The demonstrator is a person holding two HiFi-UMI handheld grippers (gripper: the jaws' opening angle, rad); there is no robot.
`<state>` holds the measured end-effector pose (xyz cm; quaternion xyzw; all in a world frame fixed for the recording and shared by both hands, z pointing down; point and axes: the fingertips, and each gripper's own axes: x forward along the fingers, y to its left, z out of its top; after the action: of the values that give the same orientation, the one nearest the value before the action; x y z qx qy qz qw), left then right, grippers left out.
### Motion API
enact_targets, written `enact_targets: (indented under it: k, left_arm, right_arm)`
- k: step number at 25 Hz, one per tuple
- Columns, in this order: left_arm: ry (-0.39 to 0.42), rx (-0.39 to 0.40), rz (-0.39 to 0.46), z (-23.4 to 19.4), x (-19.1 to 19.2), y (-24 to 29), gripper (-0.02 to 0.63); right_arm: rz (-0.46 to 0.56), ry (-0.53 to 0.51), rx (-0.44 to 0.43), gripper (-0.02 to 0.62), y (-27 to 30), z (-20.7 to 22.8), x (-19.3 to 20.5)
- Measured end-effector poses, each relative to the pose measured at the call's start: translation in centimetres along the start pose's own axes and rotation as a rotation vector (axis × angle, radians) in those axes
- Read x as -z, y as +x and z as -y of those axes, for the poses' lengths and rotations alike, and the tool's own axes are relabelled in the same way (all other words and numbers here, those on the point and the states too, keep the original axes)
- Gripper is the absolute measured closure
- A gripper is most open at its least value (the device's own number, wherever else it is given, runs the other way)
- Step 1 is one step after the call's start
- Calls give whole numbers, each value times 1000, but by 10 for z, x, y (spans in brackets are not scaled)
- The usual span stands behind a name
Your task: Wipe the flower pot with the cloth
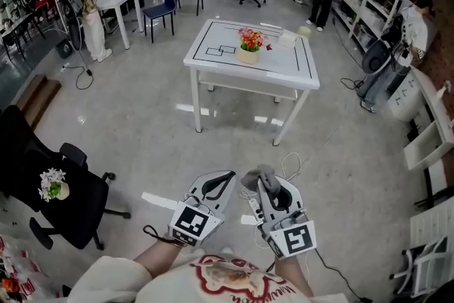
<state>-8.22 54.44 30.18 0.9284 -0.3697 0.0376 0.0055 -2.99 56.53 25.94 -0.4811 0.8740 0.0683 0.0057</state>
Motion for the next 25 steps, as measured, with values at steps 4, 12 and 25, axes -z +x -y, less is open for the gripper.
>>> enact_targets:
  k: [4, 12, 25]
  left_arm:
    - [1, -31, 19, 12, 1, 8, 603]
    - [-22, -82, -27, -4, 24, 19, 603]
    - [-17, -57, 28, -150, 14, 158, 604]
  right_arm:
    - [11, -3, 0, 565, -13, 15, 3]
    - [-14, 56, -27, 565, 4, 38, 31]
    - [1, -9, 19, 565, 162, 136, 50]
